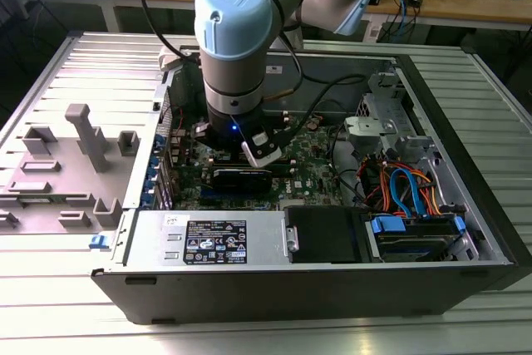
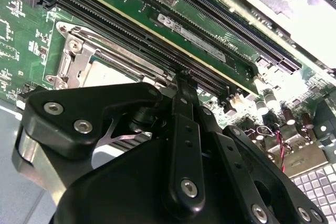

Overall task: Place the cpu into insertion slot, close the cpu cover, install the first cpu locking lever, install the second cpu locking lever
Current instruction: 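Install the second cpu locking lever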

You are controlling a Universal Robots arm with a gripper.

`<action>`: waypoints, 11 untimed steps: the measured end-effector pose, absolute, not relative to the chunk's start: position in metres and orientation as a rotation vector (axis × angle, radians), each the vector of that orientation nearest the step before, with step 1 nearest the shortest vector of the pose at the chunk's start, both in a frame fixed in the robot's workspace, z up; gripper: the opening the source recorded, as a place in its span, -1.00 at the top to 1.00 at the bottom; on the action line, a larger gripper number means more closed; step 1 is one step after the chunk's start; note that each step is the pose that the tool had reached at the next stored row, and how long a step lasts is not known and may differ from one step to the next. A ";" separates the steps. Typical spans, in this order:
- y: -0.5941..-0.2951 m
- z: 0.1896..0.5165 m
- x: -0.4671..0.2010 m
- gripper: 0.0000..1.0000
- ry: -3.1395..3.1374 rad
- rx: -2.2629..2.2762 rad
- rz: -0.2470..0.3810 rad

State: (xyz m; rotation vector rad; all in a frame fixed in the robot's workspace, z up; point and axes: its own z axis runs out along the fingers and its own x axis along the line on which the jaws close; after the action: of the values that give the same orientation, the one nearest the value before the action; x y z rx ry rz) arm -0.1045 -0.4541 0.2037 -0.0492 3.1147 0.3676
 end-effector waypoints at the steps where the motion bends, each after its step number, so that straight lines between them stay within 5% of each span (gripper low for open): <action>1: -0.454 0.204 -0.105 0.79 3.115 -0.049 0.368; 11: -0.452 0.203 -0.107 0.79 3.115 -0.043 0.367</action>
State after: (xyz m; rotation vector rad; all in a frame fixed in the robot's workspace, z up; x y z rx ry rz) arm -0.1068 -0.4517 0.2030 -0.0426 3.1146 0.3671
